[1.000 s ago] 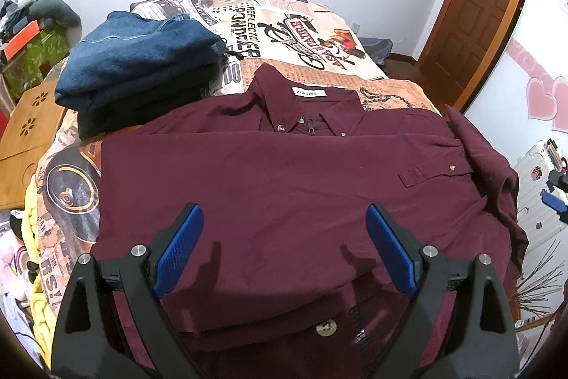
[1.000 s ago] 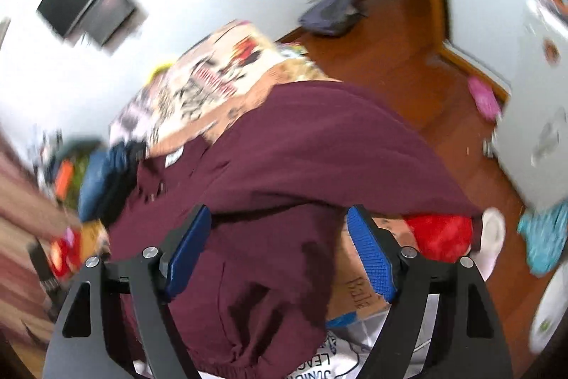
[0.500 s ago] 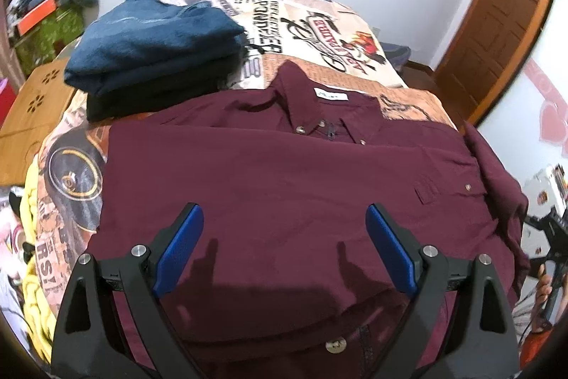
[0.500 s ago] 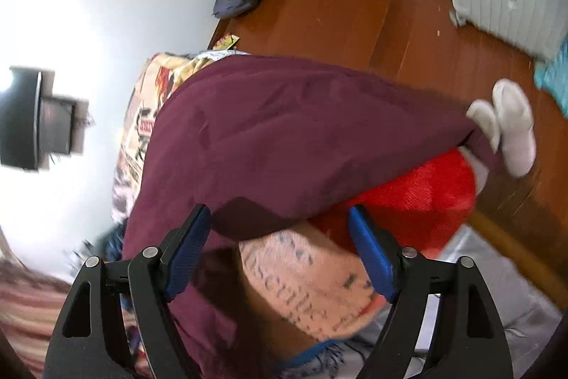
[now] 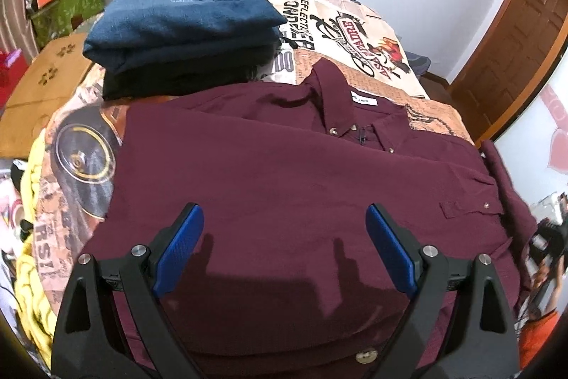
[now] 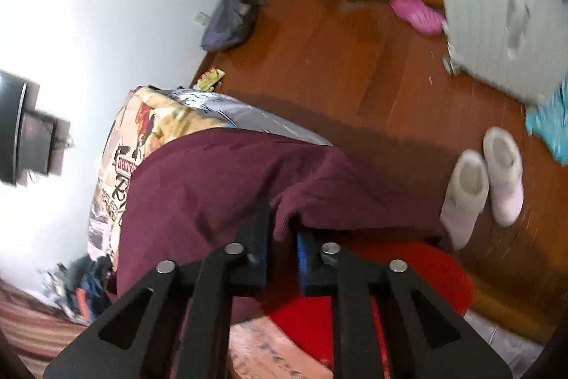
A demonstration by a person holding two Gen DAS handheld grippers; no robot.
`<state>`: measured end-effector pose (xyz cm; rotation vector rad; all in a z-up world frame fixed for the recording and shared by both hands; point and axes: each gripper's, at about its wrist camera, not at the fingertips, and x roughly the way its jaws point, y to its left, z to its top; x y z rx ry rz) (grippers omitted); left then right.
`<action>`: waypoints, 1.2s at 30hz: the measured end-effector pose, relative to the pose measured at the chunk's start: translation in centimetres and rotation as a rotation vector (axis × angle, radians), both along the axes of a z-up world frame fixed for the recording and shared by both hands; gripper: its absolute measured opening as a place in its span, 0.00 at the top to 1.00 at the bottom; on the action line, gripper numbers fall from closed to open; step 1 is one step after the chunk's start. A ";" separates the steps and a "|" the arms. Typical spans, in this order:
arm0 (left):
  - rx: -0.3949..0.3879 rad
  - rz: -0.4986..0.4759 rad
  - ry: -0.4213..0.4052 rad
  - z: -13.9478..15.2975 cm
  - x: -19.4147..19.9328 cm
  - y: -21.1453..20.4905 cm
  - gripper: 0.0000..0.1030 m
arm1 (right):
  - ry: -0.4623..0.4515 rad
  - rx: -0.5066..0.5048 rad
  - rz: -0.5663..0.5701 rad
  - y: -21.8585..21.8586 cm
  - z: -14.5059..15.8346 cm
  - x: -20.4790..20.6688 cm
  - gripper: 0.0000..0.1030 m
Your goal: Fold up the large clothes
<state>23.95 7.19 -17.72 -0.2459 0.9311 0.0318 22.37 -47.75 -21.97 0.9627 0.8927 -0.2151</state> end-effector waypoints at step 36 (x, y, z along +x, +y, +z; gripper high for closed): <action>0.053 0.090 -0.143 3.9 -6.3 6.8 0.10 | -0.173 -0.341 1.381 41.6 9.5 1.6 0.92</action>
